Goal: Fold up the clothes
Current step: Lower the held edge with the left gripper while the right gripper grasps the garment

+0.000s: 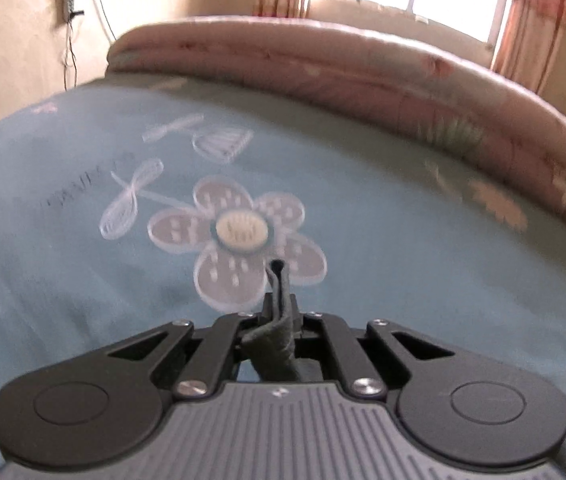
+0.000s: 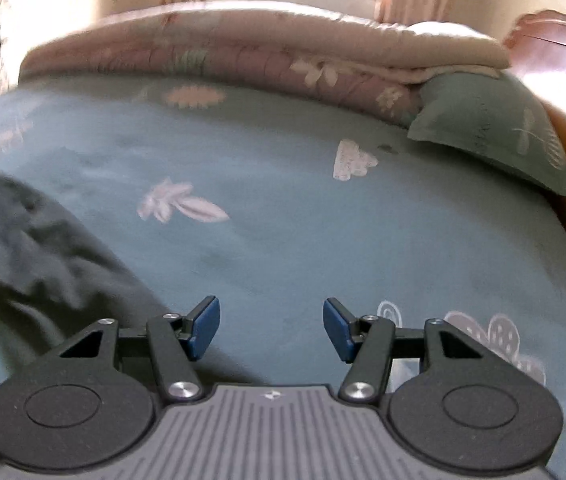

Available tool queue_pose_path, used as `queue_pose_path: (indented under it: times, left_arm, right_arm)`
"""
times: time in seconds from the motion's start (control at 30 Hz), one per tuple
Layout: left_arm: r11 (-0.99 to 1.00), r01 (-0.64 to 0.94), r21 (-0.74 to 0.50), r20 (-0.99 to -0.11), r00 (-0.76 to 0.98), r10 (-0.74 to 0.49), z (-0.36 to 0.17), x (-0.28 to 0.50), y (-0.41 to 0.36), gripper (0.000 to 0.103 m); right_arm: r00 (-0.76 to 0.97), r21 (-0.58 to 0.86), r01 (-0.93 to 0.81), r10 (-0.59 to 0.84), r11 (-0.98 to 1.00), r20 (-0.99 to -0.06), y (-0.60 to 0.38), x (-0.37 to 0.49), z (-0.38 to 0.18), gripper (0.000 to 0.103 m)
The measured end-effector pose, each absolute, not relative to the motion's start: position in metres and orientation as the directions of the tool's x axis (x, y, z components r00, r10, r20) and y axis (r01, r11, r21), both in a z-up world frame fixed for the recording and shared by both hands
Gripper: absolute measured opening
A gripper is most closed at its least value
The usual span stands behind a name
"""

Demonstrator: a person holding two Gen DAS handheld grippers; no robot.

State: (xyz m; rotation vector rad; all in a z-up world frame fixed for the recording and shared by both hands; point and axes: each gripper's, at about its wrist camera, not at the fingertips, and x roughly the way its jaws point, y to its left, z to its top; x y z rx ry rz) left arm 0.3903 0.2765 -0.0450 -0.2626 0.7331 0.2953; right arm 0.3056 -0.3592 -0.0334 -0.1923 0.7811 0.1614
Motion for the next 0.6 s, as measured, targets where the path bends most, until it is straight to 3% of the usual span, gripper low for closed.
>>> queue_pose_path:
  times: [0.1,0.27,0.3,0.37,0.43,0.6]
  left_arm:
    - [0.932,-0.348,-0.097,-0.709,0.682,0.181,-0.058,0.389,0.269,0.002]
    - [0.929,-0.357,-0.099,-0.715,0.675,0.183,-0.068,0.384,0.270,0.002]
    - [0.929,-0.357,-0.098,-0.717,0.673,0.183,-0.070,0.383,0.270,0.002]
    - [0.928,-0.358,-0.098,-0.720,0.669,0.182,-0.074,0.382,0.270,0.003]
    - [0.927,-0.362,-0.098,-0.722,0.667,0.184,-0.077,0.381,0.272,0.003]
    - [0.932,-0.351,-0.087,-0.722,0.667,0.184,-0.081,0.380,0.271,0.003]
  right_arm:
    - [0.672,-0.141,-0.237,0.058,0.961,-0.738,-0.361,0.329,-0.052,0.061]
    - [0.662,-0.134,-0.357,0.149,0.924,-0.734,-0.339,0.318,-0.064,0.053]
    - [0.662,-0.142,-0.387,0.167,0.911,-0.731,-0.332,0.311,-0.064,0.049]
    - [0.641,-0.151,-0.440,0.191,0.885,-0.744,-0.320,0.299,-0.068,0.022]
    - [0.605,-0.152,-0.487,0.207,0.860,-0.768,-0.308,0.289,-0.074,0.013]
    - [0.512,-0.103,-0.570,0.255,0.815,-0.820,-0.295,0.266,-0.082,0.013]
